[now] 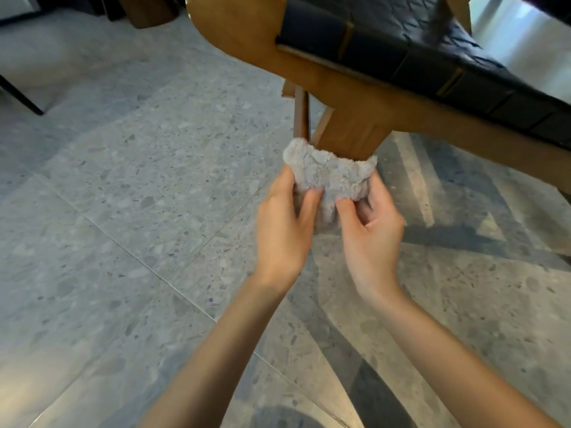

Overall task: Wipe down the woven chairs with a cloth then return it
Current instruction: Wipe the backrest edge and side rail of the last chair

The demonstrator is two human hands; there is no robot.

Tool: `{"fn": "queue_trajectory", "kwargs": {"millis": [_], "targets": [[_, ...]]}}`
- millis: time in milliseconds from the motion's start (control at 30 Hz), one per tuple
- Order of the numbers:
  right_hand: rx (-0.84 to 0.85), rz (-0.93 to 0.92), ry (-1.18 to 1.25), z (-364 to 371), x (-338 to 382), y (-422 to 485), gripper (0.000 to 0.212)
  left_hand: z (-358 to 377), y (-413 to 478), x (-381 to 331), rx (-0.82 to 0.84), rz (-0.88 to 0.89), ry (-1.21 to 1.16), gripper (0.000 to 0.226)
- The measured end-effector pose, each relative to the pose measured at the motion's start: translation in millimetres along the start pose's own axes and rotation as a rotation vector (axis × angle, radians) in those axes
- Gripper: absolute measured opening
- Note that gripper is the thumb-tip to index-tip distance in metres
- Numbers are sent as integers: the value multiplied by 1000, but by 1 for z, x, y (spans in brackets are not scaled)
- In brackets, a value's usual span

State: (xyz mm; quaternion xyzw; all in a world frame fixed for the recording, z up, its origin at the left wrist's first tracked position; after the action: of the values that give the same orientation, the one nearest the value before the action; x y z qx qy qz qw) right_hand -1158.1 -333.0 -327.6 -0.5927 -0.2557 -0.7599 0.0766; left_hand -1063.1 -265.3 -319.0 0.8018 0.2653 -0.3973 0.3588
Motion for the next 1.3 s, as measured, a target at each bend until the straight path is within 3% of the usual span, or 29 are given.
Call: {"fn": "queue_trajectory", "kwargs": {"millis": [133,333,567,800,900,933,1067,1300], "targets": [[-70,-88,15,-2,17,7,53,-2,9,-21,-49,83,-19,24],[-20,-39,-57,0,-4,1,47,4,-1,2,-84,67,13,24],[180,157,-242,8,-71,-14,31,14,-26,72,-4,-112,67,12],[475,420,-490,17,-124,-17,29,16,-38,122,120,-263,216,23],[493,451,-569,14,-128,-18,28,11,-38,123,183,-332,241,11],[480,449,-580,12,-127,-18,26,9,-38,122,197,-355,258,2],[469,380,-639,4,-105,-23,23,-4,-46,110,156,-347,262,23],[470,155,-762,-10,-36,-28,27,-18,-61,63,72,-257,64,7]]}}
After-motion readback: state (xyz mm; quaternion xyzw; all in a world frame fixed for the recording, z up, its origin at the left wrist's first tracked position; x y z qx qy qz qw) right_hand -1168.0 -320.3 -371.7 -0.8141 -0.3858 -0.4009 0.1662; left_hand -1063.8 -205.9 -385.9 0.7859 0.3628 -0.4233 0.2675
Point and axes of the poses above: each hand's wrist, its own y-axis towards the middle knuckle, its own z-axis out of the palm, x = y × z, the point moved 4 cm from there along y, towards the middle knuckle, and after that the axes turned 8 degrees about y, right-handed, at the moved point
